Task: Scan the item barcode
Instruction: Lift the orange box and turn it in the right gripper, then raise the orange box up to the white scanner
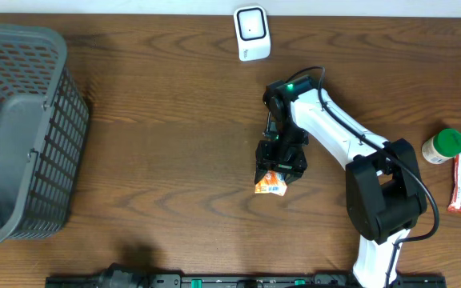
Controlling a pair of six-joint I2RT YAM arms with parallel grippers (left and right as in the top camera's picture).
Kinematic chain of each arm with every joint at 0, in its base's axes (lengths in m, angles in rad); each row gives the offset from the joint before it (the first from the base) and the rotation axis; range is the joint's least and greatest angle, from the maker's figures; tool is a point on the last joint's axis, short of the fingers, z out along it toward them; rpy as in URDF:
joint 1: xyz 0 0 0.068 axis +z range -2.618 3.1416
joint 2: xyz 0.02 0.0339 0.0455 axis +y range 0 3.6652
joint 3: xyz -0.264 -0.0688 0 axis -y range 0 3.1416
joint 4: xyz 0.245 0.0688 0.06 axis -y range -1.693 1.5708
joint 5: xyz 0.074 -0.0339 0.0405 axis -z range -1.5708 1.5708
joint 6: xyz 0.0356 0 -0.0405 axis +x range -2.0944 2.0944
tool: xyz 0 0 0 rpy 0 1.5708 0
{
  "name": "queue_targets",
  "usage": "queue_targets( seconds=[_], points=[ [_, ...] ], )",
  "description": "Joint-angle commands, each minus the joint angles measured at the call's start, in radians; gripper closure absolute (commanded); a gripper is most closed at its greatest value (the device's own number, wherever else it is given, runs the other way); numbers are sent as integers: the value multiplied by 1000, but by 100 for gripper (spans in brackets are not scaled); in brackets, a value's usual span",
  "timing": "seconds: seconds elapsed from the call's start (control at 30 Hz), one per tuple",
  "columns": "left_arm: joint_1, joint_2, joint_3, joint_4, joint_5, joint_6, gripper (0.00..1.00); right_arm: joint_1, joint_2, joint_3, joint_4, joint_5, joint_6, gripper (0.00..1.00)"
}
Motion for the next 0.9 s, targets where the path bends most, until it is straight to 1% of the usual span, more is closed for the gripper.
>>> queue_targets(
  seconds=[0.0, 0.13, 0.23, 0.37, 0.5, 0.57, 0.67, 0.73, 0.87],
  points=[
    [0, -7, 0, 4, -6, 18, 2, -4, 9, 12, -18, -40, 15, 44],
    [0, -7, 0, 4, -6, 18, 2, -4, 9, 12, -7, -40, 24, 44],
    [0, -7, 0, 4, -6, 18, 2, -4, 9, 12, 37, -39, 32, 46],
    [0, -7, 0, 4, -6, 18, 2, -4, 9, 13, 125, -33, 42, 51],
    [0, -7, 0, 4, -6, 18, 2, -4, 9, 13, 251, -14, 38, 50],
    [0, -7, 0, 4, -6, 18, 2, -4, 8, 16, 298, -3, 38, 53],
    [0, -7, 0, 4, -6, 18, 2, -4, 6, 34, 340, 12, 42, 60],
    [0, -7, 0, 4, -6, 18, 2, -4, 3, 59, 340, 30, 42, 64],
    [0, -7, 0, 4, -6, 18, 2, -4, -14, 145, 288, 103, 42, 67]
  ],
)
